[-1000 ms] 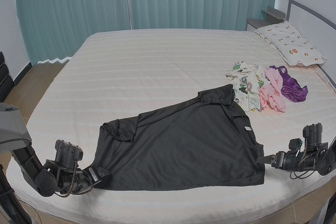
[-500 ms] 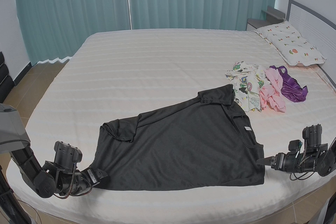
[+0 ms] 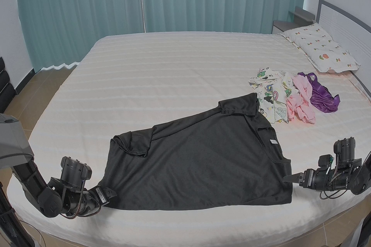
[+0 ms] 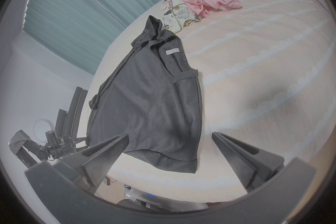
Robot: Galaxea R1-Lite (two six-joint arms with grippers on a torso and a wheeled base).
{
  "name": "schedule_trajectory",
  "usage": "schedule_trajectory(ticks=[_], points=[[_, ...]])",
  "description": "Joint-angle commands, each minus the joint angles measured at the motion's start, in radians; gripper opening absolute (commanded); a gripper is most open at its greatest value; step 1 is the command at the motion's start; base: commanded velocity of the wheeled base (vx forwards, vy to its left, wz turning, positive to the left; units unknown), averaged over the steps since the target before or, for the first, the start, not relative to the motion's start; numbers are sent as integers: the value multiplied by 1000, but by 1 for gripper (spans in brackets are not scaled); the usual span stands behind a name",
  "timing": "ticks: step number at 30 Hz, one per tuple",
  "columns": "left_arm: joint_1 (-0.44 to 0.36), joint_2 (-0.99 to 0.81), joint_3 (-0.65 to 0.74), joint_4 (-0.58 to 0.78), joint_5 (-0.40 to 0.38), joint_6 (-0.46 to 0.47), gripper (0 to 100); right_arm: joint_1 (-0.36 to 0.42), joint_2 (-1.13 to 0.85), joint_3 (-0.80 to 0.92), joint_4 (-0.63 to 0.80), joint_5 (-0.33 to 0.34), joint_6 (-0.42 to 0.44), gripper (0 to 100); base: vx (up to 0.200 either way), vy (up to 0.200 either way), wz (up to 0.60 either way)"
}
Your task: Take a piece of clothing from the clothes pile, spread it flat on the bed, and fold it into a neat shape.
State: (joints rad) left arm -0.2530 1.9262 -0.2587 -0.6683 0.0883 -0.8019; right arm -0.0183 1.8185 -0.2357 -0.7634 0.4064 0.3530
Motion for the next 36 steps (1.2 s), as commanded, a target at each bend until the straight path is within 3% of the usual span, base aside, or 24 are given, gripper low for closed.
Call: schedule_trajectory(ticks=[1,6,7,12,20,27,36], points=[[0,2,-8,-10,-5,-5,100,1,2,0,-1,0,0,100,0,0,0],[-3,39,-14,-50,-2,-5,100,1,2,0,1,2,0,100,0,0,0],[-3,53,-14,-56,4,-5,0,1,4,0,1,2,0,100,0,0,0],[-3,56,-10,-65,7,-6,0,1,22,0,-1,0,-2,100,0,0,0],[20,-157,-19,-50,18,-22,0,1,35,-5,-1,3,0,100,0,0,0],[27,-179,-188,58,13,-30,0,15,104,-16,-4,2,1,100,0,0,0],[60,-174,-231,50,-1,-89,0,34,211,-19,-134,-1,32,100,0,0,0]])
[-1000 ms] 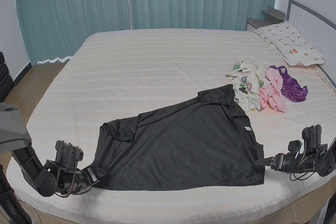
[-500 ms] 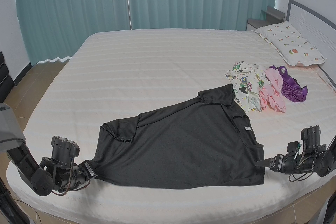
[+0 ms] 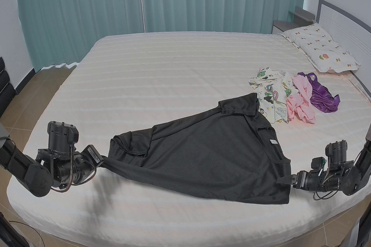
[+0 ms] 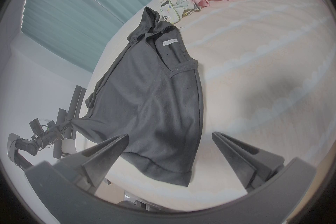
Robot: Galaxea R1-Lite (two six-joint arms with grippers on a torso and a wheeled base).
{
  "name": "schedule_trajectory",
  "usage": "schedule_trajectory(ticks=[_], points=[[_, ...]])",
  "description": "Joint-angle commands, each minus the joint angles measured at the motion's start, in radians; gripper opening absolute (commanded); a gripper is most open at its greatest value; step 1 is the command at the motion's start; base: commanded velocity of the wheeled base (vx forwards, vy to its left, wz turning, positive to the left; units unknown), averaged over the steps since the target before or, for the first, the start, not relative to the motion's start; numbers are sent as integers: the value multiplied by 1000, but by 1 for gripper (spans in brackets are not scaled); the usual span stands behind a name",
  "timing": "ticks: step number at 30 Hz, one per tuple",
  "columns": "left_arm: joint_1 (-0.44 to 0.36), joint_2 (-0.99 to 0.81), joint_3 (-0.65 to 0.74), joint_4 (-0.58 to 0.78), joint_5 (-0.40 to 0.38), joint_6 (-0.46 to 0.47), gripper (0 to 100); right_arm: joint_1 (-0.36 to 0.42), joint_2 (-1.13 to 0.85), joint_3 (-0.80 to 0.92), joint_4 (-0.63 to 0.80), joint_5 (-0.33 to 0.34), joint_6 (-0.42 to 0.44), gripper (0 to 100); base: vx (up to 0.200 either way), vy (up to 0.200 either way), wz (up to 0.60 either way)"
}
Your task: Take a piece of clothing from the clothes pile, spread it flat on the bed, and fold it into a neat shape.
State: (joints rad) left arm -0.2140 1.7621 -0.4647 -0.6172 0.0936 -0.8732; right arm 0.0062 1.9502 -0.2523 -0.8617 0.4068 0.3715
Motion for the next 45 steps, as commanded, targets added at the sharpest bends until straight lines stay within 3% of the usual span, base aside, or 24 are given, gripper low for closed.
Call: schedule_trajectory(ticks=[1,5,6,15,21,26,30,40,45], points=[[21,-10,-25,-1,-12,-23,0,12,90,-2,-57,-2,26,100,0,0,0],[21,-9,-23,-1,-37,-40,0,40,151,-16,-175,-6,132,100,0,0,0],[21,-7,-23,-1,-38,-40,0,44,165,-18,-200,-8,156,0,0,0,0],[22,-7,-25,-1,-38,-40,0,48,223,-33,-375,-8,199,0,0,0,0],[36,-4,-26,-1,-38,-38,0,23,214,-131,-412,-14,199,0,0,0,0],[78,71,-45,-41,-35,-47,0,38,274,-320,-398,-88,198,0,0,0,0],[76,123,-35,-133,-35,-113,0,57,334,-452,-396,-149,198,0,0,0,0],[76,231,-28,-276,-29,-178,0,74,441,-627,-401,-183,199,0,0,0,0],[76,258,-11,-354,-29,-194,0,107,509,-708,-402,-233,216,0,0,0,0]])
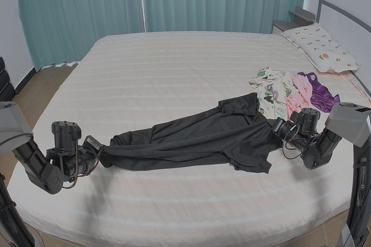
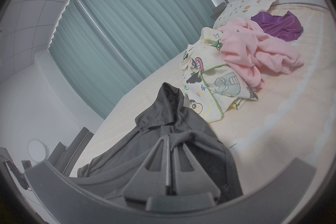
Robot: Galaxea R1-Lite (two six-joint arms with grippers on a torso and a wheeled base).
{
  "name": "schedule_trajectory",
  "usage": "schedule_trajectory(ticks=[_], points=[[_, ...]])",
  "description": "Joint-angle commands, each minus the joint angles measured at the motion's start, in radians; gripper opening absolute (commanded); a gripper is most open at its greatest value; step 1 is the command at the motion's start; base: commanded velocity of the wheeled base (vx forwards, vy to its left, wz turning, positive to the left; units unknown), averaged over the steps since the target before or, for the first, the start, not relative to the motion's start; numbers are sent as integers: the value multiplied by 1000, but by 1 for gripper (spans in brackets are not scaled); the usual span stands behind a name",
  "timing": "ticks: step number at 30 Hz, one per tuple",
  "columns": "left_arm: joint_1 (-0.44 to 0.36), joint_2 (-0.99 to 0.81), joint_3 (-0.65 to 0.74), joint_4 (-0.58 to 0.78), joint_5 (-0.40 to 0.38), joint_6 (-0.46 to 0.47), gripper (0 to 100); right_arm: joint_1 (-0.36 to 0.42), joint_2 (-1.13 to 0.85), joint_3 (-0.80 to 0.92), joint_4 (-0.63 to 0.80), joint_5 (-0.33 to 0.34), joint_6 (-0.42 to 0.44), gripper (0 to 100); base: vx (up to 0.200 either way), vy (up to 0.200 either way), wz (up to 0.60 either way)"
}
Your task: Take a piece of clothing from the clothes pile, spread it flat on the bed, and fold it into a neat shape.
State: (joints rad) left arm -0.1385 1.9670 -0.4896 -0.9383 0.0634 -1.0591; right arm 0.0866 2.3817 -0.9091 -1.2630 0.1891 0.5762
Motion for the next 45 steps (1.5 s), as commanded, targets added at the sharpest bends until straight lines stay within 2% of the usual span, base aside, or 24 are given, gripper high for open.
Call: schedule_trajectory(ticks=[1,8,9,13,21,23,24,27,29,31,33,35,38,41,45], points=[[0,53,16,-40,1,-9,0,30,80,-53,-6,-16,16,0,0,0,0],[0,61,22,-57,-5,-13,0,28,93,-80,1,-17,57,0,0,0,0],[0,61,22,-57,-5,-13,0,28,93,-80,1,-17,57,100,0,0,0],[0,61,22,-57,-7,-16,0,19,79,-54,-9,-16,60,100,0,0,0],[-1,56,23,-56,-8,-16,0,-64,-30,55,17,-5,65,100,0,0,0],[-1,56,23,-56,-8,-16,0,-64,-30,55,17,-5,65,100,0,0,0],[-3,56,28,-57,-8,-16,0,-103,-45,72,20,-2,67,100,0,0,0],[-3,55,28,-57,-10,-16,0,-110,-53,111,14,4,85,100,0,0,0],[-3,55,28,-57,-10,-16,0,-102,-81,168,2,32,102,100,0,0,0],[-3,53,28,-57,-10,-16,0,-96,-118,228,1,89,103,100,0,0,0],[-3,53,28,-57,-10,-16,0,-88,-164,302,1,193,96,100,0,0,0],[-3,53,28,-57,-10,-16,0,-76,-190,351,2,257,87,100,0,0,0],[-3,52,28,-57,-10,-16,0,-57,-196,383,2,271,47,100,0,0,0],[-3,50,28,-57,-10,-16,0,-14,-187,429,5,279,-64,100,0,0,0],[-3,50,28,-57,-10,-15,0,38,-182,435,17,279,-85,100,0,0,0]])
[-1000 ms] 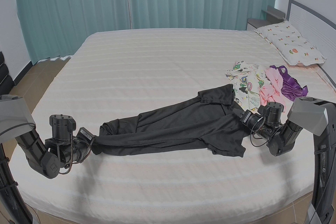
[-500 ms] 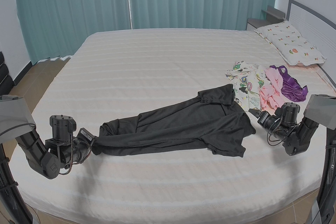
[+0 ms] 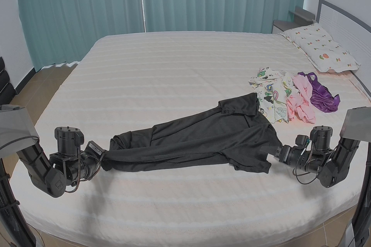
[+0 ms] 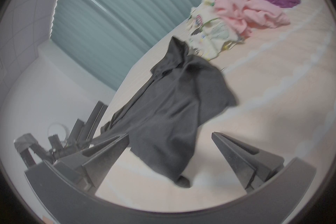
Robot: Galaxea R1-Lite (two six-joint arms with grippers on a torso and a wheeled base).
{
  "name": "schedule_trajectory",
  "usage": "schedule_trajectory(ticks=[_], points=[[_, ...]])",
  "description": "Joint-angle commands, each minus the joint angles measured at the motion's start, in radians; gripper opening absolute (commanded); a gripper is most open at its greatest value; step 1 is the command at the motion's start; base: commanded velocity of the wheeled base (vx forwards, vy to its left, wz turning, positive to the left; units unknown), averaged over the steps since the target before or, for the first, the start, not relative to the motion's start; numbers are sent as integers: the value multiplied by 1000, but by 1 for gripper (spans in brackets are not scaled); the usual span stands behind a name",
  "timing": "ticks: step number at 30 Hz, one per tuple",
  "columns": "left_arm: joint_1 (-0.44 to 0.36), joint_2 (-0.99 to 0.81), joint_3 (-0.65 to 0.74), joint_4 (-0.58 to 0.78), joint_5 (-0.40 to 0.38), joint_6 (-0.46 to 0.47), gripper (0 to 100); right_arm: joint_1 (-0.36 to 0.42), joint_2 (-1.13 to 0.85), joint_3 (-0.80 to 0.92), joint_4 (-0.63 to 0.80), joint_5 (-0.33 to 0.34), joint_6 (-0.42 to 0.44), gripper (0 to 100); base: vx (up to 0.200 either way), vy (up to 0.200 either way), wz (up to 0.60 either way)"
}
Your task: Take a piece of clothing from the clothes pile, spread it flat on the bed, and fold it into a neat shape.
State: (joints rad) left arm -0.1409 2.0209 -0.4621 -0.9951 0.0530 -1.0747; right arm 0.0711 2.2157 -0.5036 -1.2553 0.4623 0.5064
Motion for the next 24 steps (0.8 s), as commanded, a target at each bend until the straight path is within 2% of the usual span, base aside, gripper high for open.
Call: schedule_trajectory(ticks=[1,3,8,24], points=[[0,-4,0,0,1,1,0,64,-13,31,11,6,-20,100,0,0,0],[0,-4,0,0,-1,1,0,72,-8,31,11,6,-28,100,0,0,0],[0,-2,0,0,-1,1,0,75,44,31,1,-1,-138,100,0,0,0],[0,-2,0,0,-1,1,0,81,41,71,-6,-4,-167,100,0,0,0]])
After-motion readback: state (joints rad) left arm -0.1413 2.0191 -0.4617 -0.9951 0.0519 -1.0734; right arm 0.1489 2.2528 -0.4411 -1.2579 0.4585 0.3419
